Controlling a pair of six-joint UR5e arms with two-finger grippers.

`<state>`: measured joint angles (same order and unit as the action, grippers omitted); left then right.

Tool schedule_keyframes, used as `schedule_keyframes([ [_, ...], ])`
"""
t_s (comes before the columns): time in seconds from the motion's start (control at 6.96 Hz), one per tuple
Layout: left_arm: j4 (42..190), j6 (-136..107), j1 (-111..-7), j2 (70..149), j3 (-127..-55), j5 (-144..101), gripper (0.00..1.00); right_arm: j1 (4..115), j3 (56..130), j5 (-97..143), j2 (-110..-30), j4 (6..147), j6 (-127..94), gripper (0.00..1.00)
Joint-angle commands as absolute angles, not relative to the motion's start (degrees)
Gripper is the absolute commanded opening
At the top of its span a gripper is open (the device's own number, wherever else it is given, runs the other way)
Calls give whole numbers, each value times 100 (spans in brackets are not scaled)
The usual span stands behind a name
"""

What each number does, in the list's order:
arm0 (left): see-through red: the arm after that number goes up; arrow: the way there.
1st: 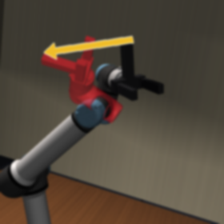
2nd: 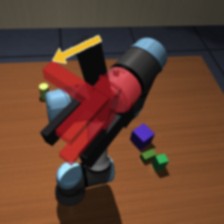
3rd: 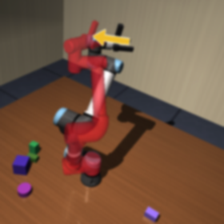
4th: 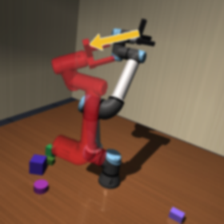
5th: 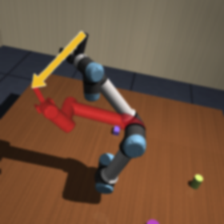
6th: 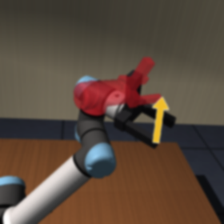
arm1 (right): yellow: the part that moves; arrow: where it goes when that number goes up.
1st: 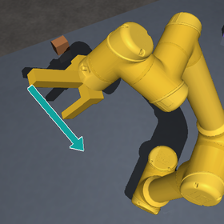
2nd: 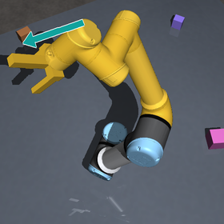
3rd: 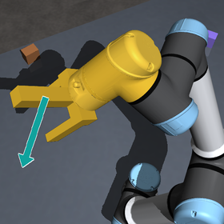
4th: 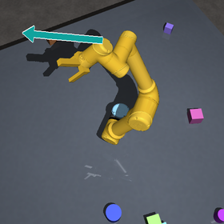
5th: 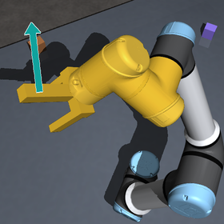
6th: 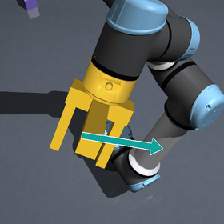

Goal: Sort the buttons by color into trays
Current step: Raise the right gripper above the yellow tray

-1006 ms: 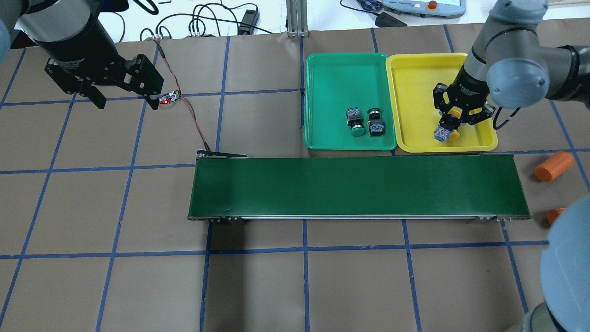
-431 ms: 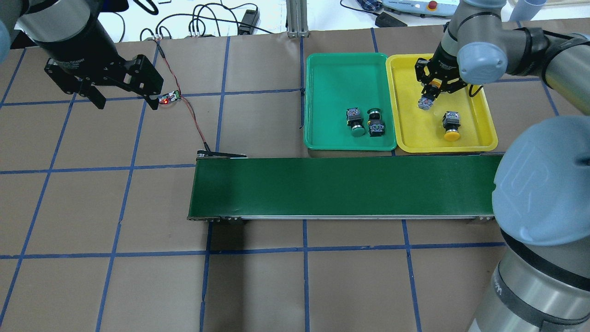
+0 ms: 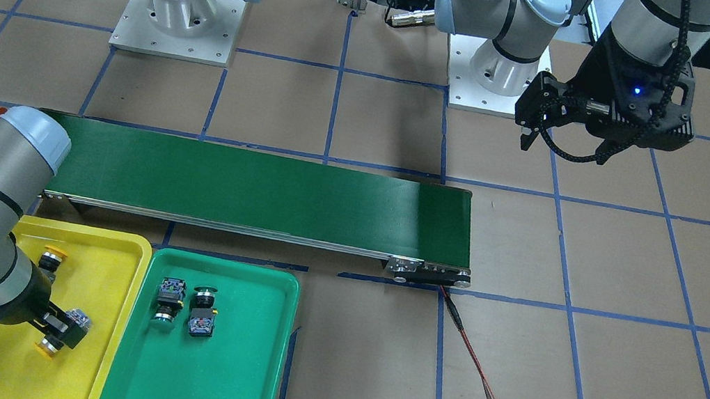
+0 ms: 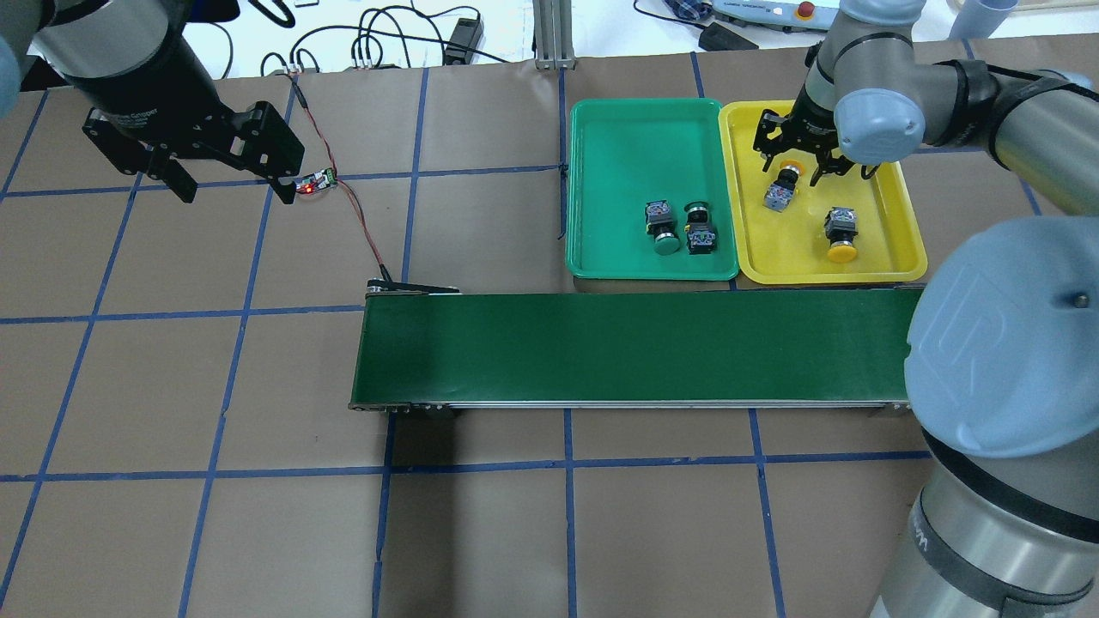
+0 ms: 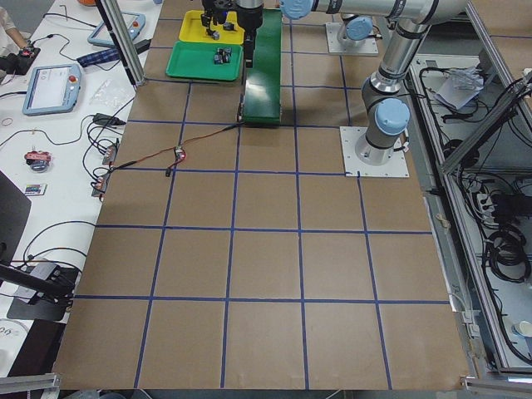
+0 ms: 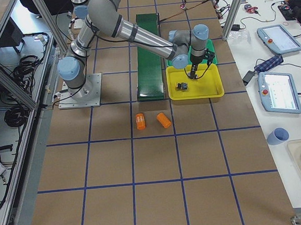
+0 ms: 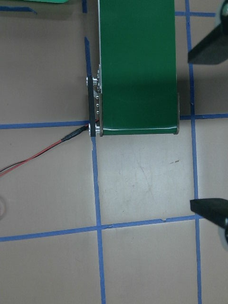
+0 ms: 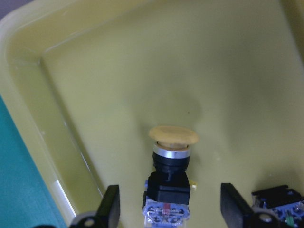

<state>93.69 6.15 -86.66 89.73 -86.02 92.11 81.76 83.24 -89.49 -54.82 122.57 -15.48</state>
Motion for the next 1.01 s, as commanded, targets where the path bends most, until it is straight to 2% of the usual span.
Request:
schedule_keyframes([
  [0.0,9369,615,-8666,8974,-8596,9202,100,8235,8681,-8938,-6148,12226,-936,100],
  [0.29,9369,615,-8666,8974,-8596,9211,100,8392,9270,-8921,-7298,11387,-624,100],
  [0.86,9369,615,-8666,8965,-8596,9220,100,9246,9378,-8921,-9005,9375,-258,100],
])
